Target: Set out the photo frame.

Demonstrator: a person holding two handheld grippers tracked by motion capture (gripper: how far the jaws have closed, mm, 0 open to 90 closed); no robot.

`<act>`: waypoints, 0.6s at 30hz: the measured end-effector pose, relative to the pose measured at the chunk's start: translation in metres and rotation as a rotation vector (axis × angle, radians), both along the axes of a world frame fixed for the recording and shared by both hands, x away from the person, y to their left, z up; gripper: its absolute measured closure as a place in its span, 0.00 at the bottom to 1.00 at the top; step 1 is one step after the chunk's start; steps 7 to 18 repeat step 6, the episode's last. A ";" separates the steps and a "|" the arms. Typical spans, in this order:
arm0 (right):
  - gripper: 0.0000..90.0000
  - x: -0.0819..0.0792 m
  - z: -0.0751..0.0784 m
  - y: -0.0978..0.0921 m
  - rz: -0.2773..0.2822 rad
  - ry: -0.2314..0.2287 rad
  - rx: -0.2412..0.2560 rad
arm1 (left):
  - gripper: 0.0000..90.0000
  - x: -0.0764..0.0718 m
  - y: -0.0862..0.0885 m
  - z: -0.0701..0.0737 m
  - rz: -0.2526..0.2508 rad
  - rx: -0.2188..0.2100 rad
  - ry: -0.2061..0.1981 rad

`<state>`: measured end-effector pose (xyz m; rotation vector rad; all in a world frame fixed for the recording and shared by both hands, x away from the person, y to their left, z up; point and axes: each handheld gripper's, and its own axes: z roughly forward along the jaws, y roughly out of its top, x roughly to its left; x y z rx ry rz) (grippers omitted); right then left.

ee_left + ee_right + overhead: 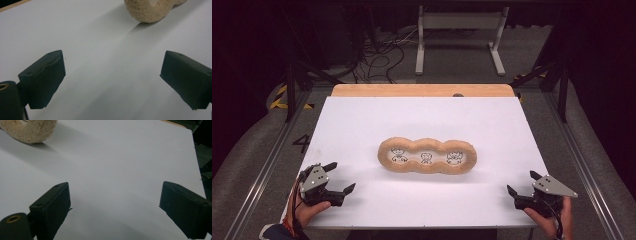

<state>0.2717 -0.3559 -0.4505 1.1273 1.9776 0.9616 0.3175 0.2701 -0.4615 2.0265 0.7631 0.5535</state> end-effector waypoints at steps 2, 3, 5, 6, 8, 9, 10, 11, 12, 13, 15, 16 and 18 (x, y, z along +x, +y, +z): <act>0.11 0.000 0.000 0.000 -0.002 0.001 0.002 | 0.07 0.000 0.000 0.000 -0.001 0.001 0.000; 0.11 0.000 0.000 0.000 -0.003 0.001 0.003 | 0.07 0.000 0.000 0.000 0.001 -0.001 0.001; 0.11 0.000 0.001 0.000 0.000 -0.003 0.004 | 0.07 0.000 -0.001 0.000 0.004 0.000 0.002; 0.11 0.000 0.001 0.000 0.000 -0.003 0.004 | 0.07 0.000 -0.001 0.000 0.004 0.000 0.002; 0.11 0.000 0.001 0.000 0.000 -0.003 0.004 | 0.07 0.000 -0.001 0.000 0.004 0.000 0.002; 0.11 0.000 0.001 0.000 0.000 -0.003 0.004 | 0.07 0.000 -0.001 0.000 0.004 0.000 0.002; 0.11 0.000 0.001 0.000 0.000 -0.003 0.004 | 0.07 0.000 -0.001 0.000 0.004 0.000 0.002; 0.11 0.000 0.001 0.000 0.000 -0.003 0.004 | 0.07 0.000 -0.001 0.000 0.004 0.000 0.002; 0.11 0.000 0.001 0.000 0.000 -0.003 0.004 | 0.07 0.000 -0.001 0.000 0.004 0.000 0.002; 0.11 0.000 0.001 0.000 0.000 -0.003 0.004 | 0.07 0.000 -0.001 0.000 0.004 0.000 0.002; 0.11 0.000 0.001 0.000 0.000 -0.003 0.004 | 0.07 0.000 -0.001 0.000 0.004 0.000 0.002; 0.11 0.000 0.001 0.000 0.000 -0.003 0.004 | 0.07 0.000 -0.001 0.000 0.004 0.000 0.002; 0.11 0.000 0.001 0.000 0.000 -0.003 0.004 | 0.07 0.000 -0.001 0.000 0.004 0.000 0.002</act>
